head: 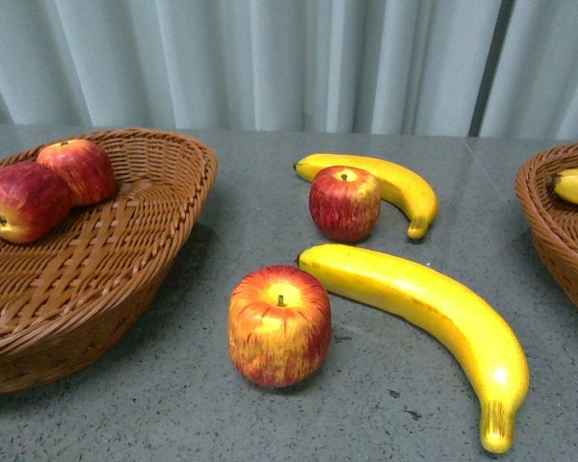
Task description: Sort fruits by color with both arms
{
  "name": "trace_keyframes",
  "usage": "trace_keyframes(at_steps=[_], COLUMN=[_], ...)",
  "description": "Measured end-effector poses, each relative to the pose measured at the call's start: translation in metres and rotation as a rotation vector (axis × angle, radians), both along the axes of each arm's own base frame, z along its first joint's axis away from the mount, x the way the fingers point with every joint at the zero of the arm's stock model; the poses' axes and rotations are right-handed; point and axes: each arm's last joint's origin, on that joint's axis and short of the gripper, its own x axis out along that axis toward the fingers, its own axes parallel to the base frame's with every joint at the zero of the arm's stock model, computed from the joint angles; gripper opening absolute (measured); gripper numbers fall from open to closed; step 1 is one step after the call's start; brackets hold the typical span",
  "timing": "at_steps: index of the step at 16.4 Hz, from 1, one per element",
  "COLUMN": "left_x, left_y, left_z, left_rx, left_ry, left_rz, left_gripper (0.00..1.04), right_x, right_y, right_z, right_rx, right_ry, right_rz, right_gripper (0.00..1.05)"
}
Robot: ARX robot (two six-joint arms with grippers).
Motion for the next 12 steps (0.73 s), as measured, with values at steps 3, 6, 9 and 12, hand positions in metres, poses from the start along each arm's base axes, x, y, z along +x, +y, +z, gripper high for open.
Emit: trace_keyframes(at_steps=[3, 6, 9, 12], left_x=[0.0000, 0.0000, 0.0000, 0.0000], left_y=[0.0000, 0.0000, 0.0000, 0.0000], left_z=[0.0000, 0.0000, 0.0000, 0.0000], left_rx=[0.000, 0.000, 0.000, 0.000], left_ry=[0.000, 0.000, 0.000, 0.000], left_rz=[0.000, 0.000, 0.000, 0.000], left_gripper=[0.98, 0.98, 0.98, 0.98], right_x=[0.0000, 0.0000, 0.0000, 0.0000], right_y=[0.0000, 0.0000, 0.0000, 0.0000], right_z=[0.0000, 0.0000, 0.0000, 0.0000], right_rx=[0.000, 0.000, 0.000, 0.000], right_ry=[0.000, 0.000, 0.000, 0.000], right_rz=[0.000, 0.000, 0.000, 0.000], right_gripper=[0.98, 0.98, 0.98, 0.98])
